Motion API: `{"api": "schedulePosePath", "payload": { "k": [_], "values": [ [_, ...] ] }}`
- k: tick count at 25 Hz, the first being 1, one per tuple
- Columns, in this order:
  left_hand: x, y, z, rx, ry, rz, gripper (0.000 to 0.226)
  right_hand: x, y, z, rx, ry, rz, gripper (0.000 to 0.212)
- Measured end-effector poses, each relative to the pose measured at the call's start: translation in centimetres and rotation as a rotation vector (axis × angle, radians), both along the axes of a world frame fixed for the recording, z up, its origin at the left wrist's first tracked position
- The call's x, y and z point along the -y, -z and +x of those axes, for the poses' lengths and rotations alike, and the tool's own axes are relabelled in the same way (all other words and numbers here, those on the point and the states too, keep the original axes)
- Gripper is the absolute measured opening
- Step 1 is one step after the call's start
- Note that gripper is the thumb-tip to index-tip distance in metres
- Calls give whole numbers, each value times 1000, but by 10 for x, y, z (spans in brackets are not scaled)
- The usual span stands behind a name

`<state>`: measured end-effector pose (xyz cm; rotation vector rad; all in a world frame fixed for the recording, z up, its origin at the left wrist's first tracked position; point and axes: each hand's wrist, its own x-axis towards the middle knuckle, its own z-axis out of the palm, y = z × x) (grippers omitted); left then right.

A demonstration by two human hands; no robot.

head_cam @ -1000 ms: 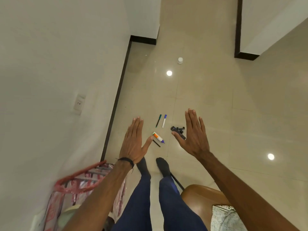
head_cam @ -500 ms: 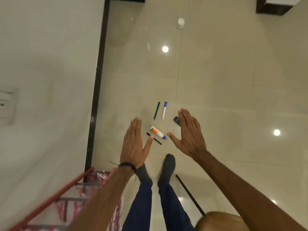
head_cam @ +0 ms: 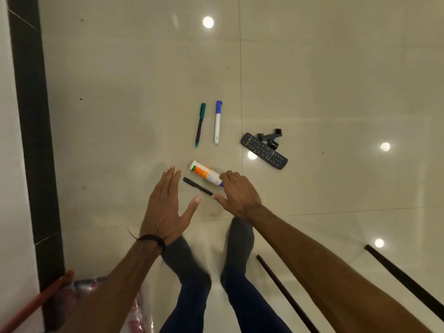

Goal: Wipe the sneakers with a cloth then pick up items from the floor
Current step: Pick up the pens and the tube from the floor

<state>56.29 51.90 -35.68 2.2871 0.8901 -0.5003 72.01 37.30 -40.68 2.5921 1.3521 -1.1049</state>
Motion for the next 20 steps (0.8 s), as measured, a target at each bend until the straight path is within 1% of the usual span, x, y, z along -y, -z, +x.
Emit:
{"api": "schedulePosePath", "payload": {
  "k": [3, 8, 10, 13, 15, 17, 18, 20],
  "values": [
    [9, 25, -6, -11, -22, -28, 90, -10, 30, -17, -66, -3, -85, 51],
    [6, 43, -7, -4, -58, -49, 88, -24, 59, -40, -47, 1, -180, 43],
    [2, 48, -9, -3, -38, -31, 88, -27, 63, -47, -32, -34, -216, 44],
    [-3, 52, -9, 20, 43, 23, 86, -31, 58, -50, -12, -72, -219, 45],
    [-5, 54, -8, 25, 48, 20, 81, -33, 56, -48, -60, -10, -156, 42],
    [-5, 55, -8, -3, -28, -12, 72, -35, 51, -49, -104, 16, -128, 37],
    [-4, 55, -7, -21, -121, -47, 67, -35, 49, -49, -132, 31, -126, 31],
    [-1, 50, 1, -57, -416, -176, 58, -36, 39, -49, -232, 107, -68, 25]
  ]
}}
